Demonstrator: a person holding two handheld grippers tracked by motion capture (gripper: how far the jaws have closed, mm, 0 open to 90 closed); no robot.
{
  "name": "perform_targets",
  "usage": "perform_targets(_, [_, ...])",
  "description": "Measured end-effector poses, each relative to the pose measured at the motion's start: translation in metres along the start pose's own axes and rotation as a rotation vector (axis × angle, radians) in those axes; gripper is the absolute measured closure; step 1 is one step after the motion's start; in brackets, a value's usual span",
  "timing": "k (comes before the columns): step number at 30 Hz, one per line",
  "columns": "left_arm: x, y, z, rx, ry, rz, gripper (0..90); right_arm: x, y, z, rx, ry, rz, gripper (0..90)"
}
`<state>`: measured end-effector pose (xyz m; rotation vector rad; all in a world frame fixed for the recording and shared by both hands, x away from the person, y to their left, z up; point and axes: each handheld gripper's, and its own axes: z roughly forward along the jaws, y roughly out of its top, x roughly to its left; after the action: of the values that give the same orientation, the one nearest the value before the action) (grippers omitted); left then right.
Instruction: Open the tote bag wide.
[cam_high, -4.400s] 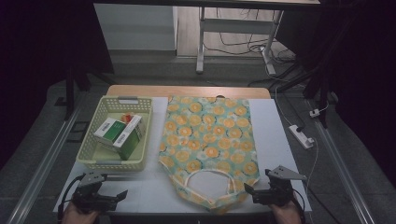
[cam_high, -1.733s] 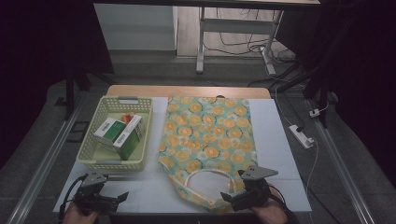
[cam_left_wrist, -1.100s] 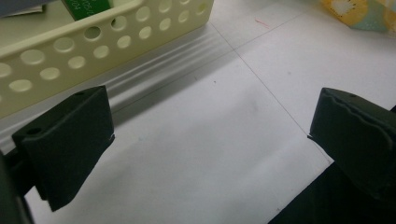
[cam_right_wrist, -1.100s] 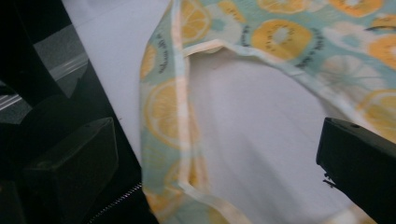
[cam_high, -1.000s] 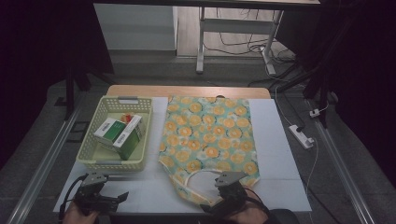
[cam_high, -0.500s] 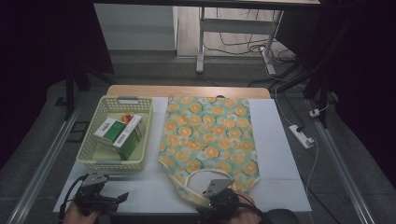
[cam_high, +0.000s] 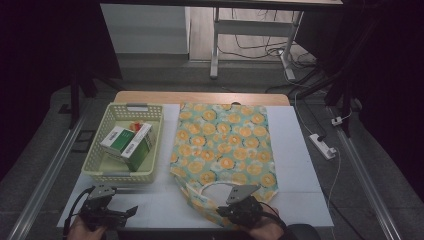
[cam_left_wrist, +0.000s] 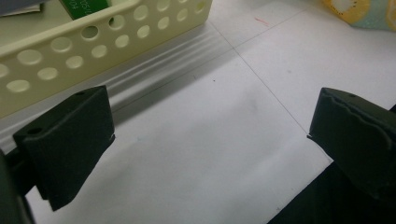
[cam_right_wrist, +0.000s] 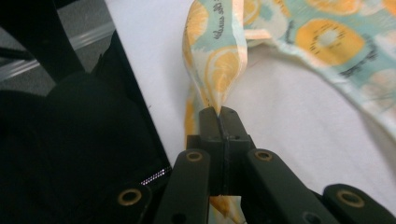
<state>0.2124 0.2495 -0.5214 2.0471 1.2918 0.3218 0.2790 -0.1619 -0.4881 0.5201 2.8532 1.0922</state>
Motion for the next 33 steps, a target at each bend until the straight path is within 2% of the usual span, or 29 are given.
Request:
perform_targets(8, [0.001,0.0,0.0,0.0,-0.002,-0.002,0.1,-0.016,0.011,-0.013,-0.041,-0.008,0.028,90.0])
perform_targets(15, [0.001,0.0,0.0,0.0,-0.005,-0.004,0.1,-0.034,0.021,-0.016,-0.053,0.005,0.052,90.0])
perform_targets(22, [0.001,0.0,0.0,0.0,-0.007,-0.007,0.2,-0.048,0.033,-0.019,-0.066,-0.029,0.026,90.0])
perform_targets(27, [0.002,0.0,0.0,-0.002,-0.011,-0.01,0.2,-0.066,0.042,-0.023,-0.091,-0.053,0.045,90.0])
perform_targets(33, [0.002,0.0,0.0,-0.004,-0.013,-0.013,0.2,-0.083,0.05,-0.021,-0.098,-0.06,0.065,90.0])
